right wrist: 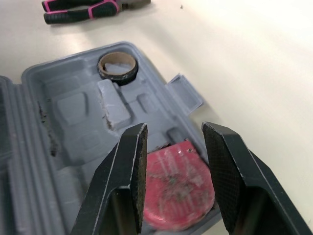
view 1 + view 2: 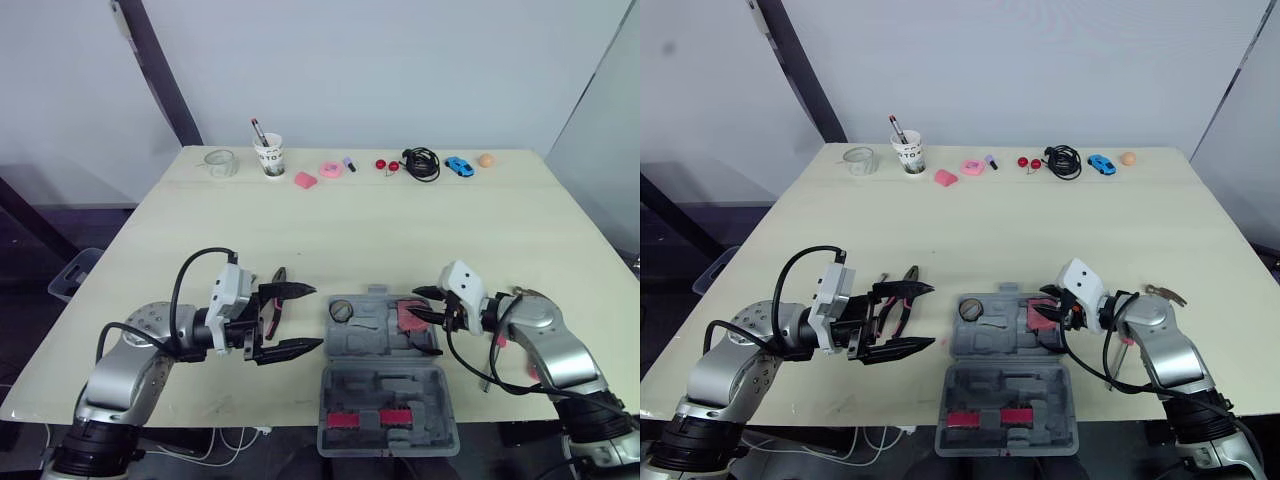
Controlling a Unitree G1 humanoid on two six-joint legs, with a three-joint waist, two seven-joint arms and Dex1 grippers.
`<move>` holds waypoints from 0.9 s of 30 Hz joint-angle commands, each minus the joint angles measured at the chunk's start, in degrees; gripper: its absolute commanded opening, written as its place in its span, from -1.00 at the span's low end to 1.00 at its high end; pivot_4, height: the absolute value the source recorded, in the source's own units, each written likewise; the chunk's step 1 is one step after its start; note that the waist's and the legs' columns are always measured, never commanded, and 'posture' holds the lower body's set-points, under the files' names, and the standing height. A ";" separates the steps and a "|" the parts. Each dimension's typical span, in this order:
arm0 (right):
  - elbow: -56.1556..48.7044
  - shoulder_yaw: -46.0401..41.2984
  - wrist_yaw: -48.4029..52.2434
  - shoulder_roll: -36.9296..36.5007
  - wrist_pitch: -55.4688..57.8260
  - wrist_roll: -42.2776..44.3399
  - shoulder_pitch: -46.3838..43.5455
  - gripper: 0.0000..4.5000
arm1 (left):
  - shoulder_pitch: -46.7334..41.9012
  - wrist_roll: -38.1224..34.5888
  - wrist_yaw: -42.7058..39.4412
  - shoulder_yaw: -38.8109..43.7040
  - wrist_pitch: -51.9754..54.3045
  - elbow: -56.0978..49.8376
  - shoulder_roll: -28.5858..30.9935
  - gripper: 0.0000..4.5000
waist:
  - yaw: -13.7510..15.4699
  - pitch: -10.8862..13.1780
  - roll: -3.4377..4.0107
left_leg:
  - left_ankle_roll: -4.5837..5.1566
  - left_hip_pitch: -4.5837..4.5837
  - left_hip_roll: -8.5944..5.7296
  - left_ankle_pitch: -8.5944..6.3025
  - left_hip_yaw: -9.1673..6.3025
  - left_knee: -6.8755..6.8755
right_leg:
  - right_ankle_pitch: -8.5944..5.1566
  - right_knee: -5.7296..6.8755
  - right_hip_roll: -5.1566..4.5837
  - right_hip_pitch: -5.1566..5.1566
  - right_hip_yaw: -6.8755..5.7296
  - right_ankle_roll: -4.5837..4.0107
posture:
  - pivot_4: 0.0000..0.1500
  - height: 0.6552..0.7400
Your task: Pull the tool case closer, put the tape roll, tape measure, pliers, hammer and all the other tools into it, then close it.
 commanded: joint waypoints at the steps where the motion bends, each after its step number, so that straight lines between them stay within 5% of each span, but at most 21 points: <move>1: 4.05 -2.58 0.09 2.27 -5.45 3.97 -0.18 -0.16 | -0.32 -0.50 0.19 0.52 -0.39 -1.08 -0.14 1.00 | -0.01 0.00 0.00 | 0.00 0.00 0.00 0.00 0.00 0.00 | 0.00 0.00 0.00 0.00 0.00 0.00 | 1.00 1.00; 17: 29.43 1.24 1.73 4.53 -23.32 -0.62 -1.85 -0.16 | 0.12 -0.15 1.09 1.00 -1.14 -0.90 -0.24 1.00 | -0.12 -0.02 -0.01 | 0.00 0.10 0.01 0.00 0.01 0.00 | 0.00 0.03 0.01 0.04 0.03 -0.01 | 1.00 1.00; 27: 33.12 6.21 0.80 3.21 -17.86 -5.89 -2.54 -0.16 | 0.92 -0.27 0.98 1.55 -1.47 -1.02 0.04 1.00 | -0.34 -0.17 -0.23 | 0.00 0.82 0.09 -0.01 0.09 -0.06 | -0.13 0.06 0.03 0.66 0.10 -0.28 | 1.00 1.00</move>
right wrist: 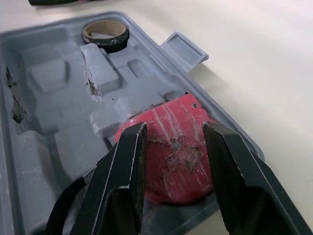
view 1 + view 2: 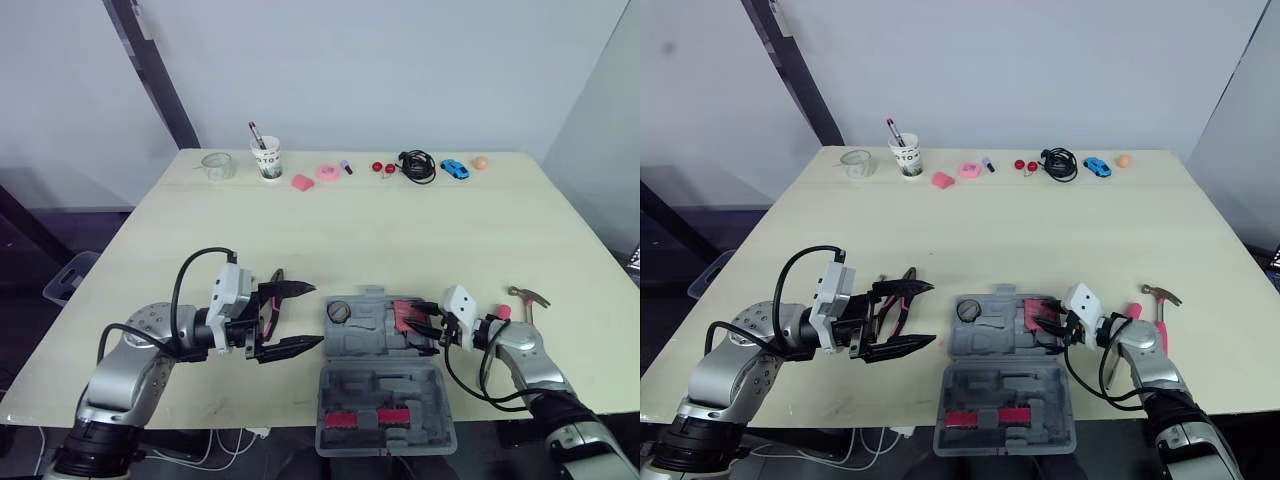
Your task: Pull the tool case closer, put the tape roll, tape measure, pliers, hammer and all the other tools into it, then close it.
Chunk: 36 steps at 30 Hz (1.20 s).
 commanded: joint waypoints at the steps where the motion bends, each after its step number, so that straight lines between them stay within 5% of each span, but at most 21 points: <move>1: 2.04 3.53 -0.52 -0.95 6.12 -4.29 1.98 -0.16 | 0.53 -0.43 -0.06 1.53 -1.00 -1.09 0.32 1.00 | 0.01 -0.01 -0.02 | 0.00 0.21 0.04 0.00 -0.01 -0.03 | -0.01 -0.02 -0.01 0.23 -0.01 -0.02 | 1.00 1.00; 16: -19.24 -5.61 -8.34 -1.13 1.73 3.74 7.83 -0.16 | 5.65 2.59 8.43 5.28 -2.71 0.33 -1.58 1.00 | 0.29 0.20 0.27 | -0.01 -0.15 0.27 -0.01 0.07 -0.07 | 0.00 -0.07 -0.04 -0.14 0.02 -0.02 | 1.00 1.00; 34: -37.06 -28.44 -10.65 -7.62 7.63 19.56 35.62 -0.16 | 19.37 2.32 17.72 17.86 -6.72 7.11 -7.14 1.00 | 0.69 0.19 0.24 | -0.02 -0.43 0.30 -0.02 0.13 -0.23 | -0.01 -0.28 -0.22 -0.41 -0.02 -0.03 | 1.00 1.00; 36: -35.96 -30.39 -9.83 -7.78 6.32 19.44 39.23 0.15 | 20.40 2.75 17.30 18.62 -8.05 9.04 -7.29 1.00 | 0.73 0.17 0.25 | -0.02 -0.56 0.34 -0.02 0.13 -0.22 | 0.01 -0.26 -0.28 -0.57 -0.02 -0.05 | 1.00 1.00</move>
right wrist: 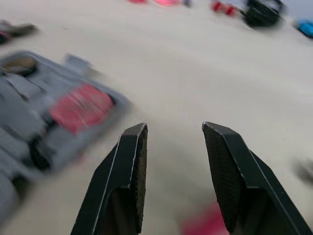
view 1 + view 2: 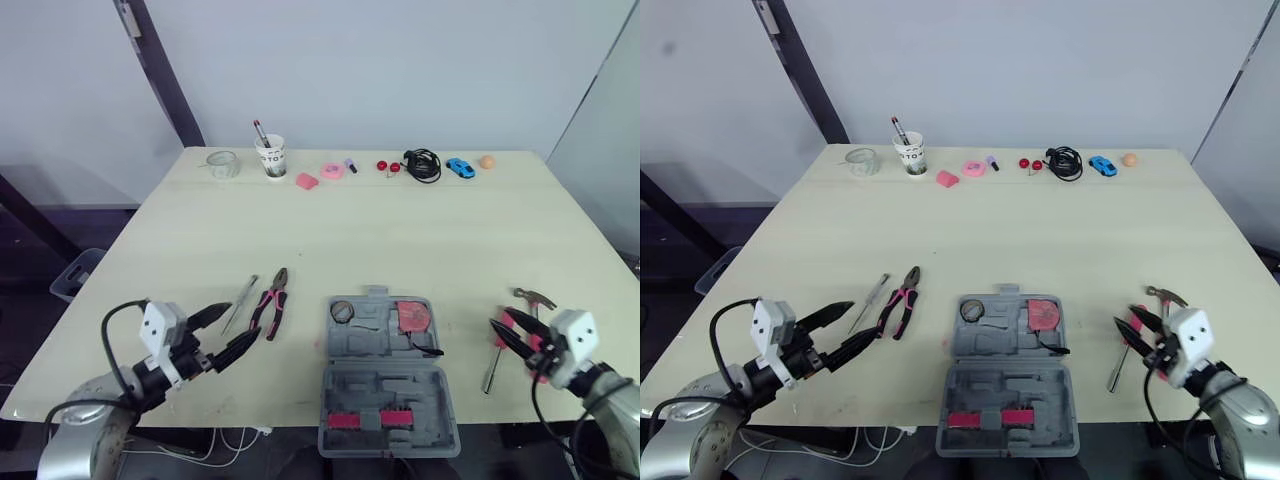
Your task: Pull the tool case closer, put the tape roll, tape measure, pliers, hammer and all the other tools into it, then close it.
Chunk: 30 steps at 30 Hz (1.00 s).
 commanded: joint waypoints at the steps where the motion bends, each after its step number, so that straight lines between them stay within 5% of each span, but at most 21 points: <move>1: -0.47 -4.72 1.01 -0.50 -1.91 2.11 4.49 0.40 | 1.23 -0.03 -0.25 2.89 -2.84 1.97 -0.22 1.00 | 0.05 -0.01 0.01 | 0.00 -0.01 0.01 0.00 0.00 0.00 | 0.00 0.00 -0.05 -0.03 -0.01 0.00 | 1.00 1.00; 3: -0.35 -6.28 1.21 -0.10 -1.90 3.18 6.60 0.65 | 1.73 -0.04 -0.14 3.69 -3.55 3.04 -0.23 1.00 | 0.00 -0.01 0.00 | 0.00 -0.06 0.04 0.00 0.00 0.00 | 0.00 0.00 -0.15 -0.07 -0.04 0.00 | 1.00 1.00; 4: -0.18 -6.89 1.60 -0.07 -2.13 3.45 7.86 0.97 | 2.23 -0.20 -0.22 4.14 -3.70 3.53 -0.27 1.00 | 0.00 -0.01 0.00 | 0.00 -0.06 0.05 0.00 0.00 0.00 | 0.00 0.00 -0.15 -0.08 -0.04 -0.01 | 1.00 1.00; 21: 6.31 -13.67 8.03 0.98 -5.68 8.36 16.67 0.97 | 9.02 0.22 -4.37 7.24 -6.99 6.51 0.63 1.00 | -0.10 -0.04 0.02 | -0.31 -0.19 0.14 -0.18 0.00 -0.06 | -0.02 -0.12 -0.78 -0.27 -0.42 0.02 | 1.00 1.00; 30: -9.16 -7.15 5.16 -0.18 1.75 8.56 14.66 0.97 | 4.60 0.08 2.99 3.10 -0.43 -0.24 -1.92 1.00 | 0.07 -0.11 0.07 | -0.05 -0.22 0.14 -0.03 0.06 -0.22 | 0.03 -0.12 -0.79 -0.40 -0.48 -0.07 | 1.00 1.00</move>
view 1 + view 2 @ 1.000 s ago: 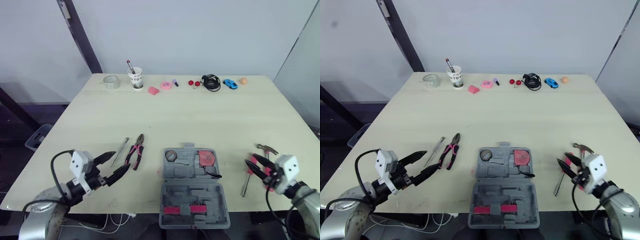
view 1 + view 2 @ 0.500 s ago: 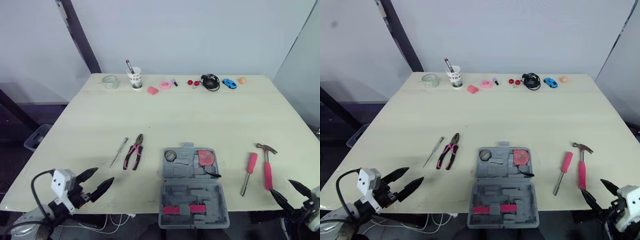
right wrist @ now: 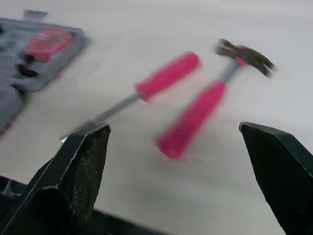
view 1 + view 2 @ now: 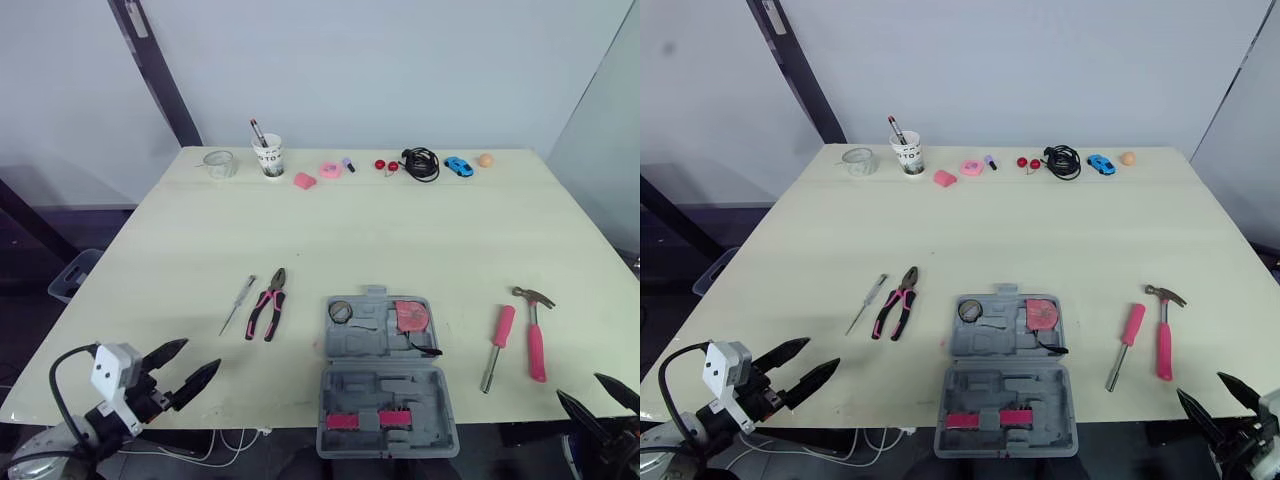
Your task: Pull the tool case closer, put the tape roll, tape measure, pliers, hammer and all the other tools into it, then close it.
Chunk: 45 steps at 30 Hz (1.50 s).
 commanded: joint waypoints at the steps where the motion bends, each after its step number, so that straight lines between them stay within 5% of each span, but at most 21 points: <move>1: -7.78 1.51 -1.38 -1.44 3.85 1.69 -1.03 0.97 | -1.43 0.37 4.41 -2.03 2.57 -4.71 -1.49 1.00 | 0.09 -0.02 0.00 | 0.01 0.00 0.00 0.00 0.01 0.00 | 0.01 0.00 -0.01 0.00 -0.01 -0.01 | 1.00 1.00; 7: -15.77 7.32 -2.38 -3.93 10.89 3.61 -8.91 0.97 | -8.18 4.24 14.62 -6.57 6.43 -6.53 -5.20 1.00 | 0.80 -0.04 -0.06 | 0.02 0.00 -0.02 0.02 0.04 0.01 | 0.07 -0.01 0.13 0.01 -0.10 -0.07 | 1.00 1.00; 17: -14.65 17.77 3.60 -8.91 14.26 1.10 -24.16 0.97 | -22.28 14.83 32.38 -14.54 16.30 -4.32 -10.41 1.00 | 1.16 -0.02 -0.24 | 0.04 0.01 -0.31 0.03 -0.05 0.12 | 0.19 0.00 0.69 0.21 -0.19 0.12 | 1.00 1.00; 31: -11.13 27.56 5.65 -7.69 17.94 -1.11 -43.21 0.97 | -30.35 19.07 40.27 -20.08 35.11 -4.89 -12.34 1.00 | 1.21 0.01 -0.28 | 0.04 -0.02 -0.28 0.04 -0.20 0.39 | 0.27 0.17 0.92 0.25 -0.11 0.24 | 1.00 1.00; 45: -9.13 27.46 7.82 -7.88 18.46 -1.18 -45.57 0.97 | -33.52 21.60 43.21 -20.53 37.23 -0.59 -14.96 1.00 | 1.11 0.02 -0.29 | 0.04 -0.06 -0.31 0.04 -0.23 0.45 | 0.28 0.20 0.92 0.26 -0.07 0.24 | 1.00 1.00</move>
